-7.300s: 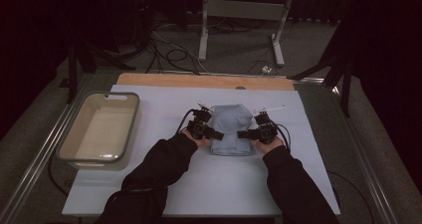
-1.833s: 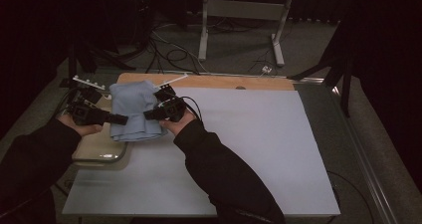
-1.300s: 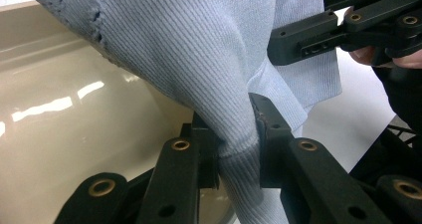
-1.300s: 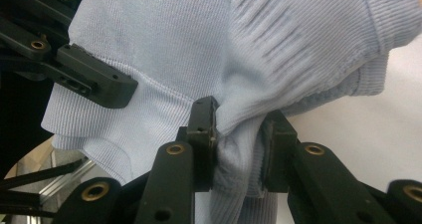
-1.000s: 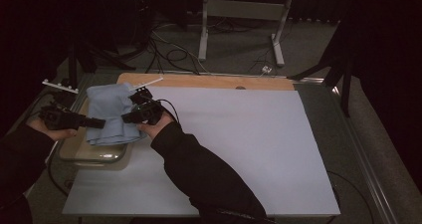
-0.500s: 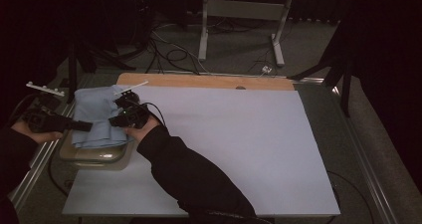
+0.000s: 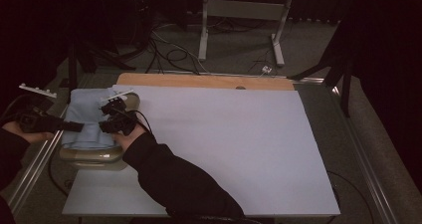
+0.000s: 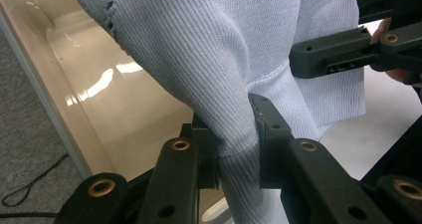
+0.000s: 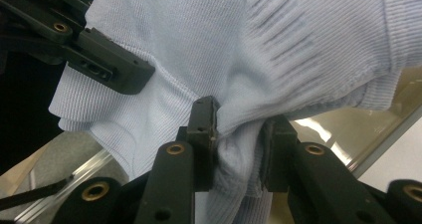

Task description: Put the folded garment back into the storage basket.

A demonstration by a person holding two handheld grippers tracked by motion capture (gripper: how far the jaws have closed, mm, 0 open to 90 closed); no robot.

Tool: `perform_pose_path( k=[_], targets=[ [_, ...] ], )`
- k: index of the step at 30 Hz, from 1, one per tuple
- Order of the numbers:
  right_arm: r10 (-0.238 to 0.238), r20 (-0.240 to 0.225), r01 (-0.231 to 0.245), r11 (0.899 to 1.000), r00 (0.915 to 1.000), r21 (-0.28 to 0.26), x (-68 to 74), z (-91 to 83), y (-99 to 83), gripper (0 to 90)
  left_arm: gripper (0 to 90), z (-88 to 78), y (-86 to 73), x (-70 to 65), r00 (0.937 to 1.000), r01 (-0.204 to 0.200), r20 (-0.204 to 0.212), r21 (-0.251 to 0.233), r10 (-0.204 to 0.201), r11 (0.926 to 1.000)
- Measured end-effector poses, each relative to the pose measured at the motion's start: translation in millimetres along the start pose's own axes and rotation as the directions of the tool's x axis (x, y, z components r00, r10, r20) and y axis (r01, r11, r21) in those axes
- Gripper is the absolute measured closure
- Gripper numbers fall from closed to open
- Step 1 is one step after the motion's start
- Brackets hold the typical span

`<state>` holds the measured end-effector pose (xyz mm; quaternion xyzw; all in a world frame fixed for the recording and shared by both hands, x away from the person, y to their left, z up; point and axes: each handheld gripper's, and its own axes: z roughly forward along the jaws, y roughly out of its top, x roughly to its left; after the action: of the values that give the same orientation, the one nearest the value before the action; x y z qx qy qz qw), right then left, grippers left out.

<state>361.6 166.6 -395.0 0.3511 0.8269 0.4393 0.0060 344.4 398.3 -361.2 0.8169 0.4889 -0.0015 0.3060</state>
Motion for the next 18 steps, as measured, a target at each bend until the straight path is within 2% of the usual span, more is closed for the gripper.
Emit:
perform_pose_path(
  k=[6, 11, 18],
  targets=[
    [0.005, 0.028, -0.005, 1.0, 0.9996, -0.017, 2.9, 6.1, -5.0, 72.0, 76.2, 6.1, 0.7, 4.7, 0.9996, 0.002, -0.027, 0.005, -0.002, 1.0],
    [0.015, 0.037, -0.014, 1.0, 0.9992, -0.02, 3.1, 10.3, -9.3, 72.1, 76.2, 10.2, -0.3, 5.1, 0.9981, -0.037, -0.05, 0.003, 0.037, 0.9993],
    [0.028, 0.046, -0.027, 1.0, 0.9986, -0.015, 1.8, 17.9, -14.6, 72.0, 76.2, 17.5, -3.6, 9.0, 0.9963, -0.045, -0.072, 0.008, 0.046, 0.999]
  ],
)
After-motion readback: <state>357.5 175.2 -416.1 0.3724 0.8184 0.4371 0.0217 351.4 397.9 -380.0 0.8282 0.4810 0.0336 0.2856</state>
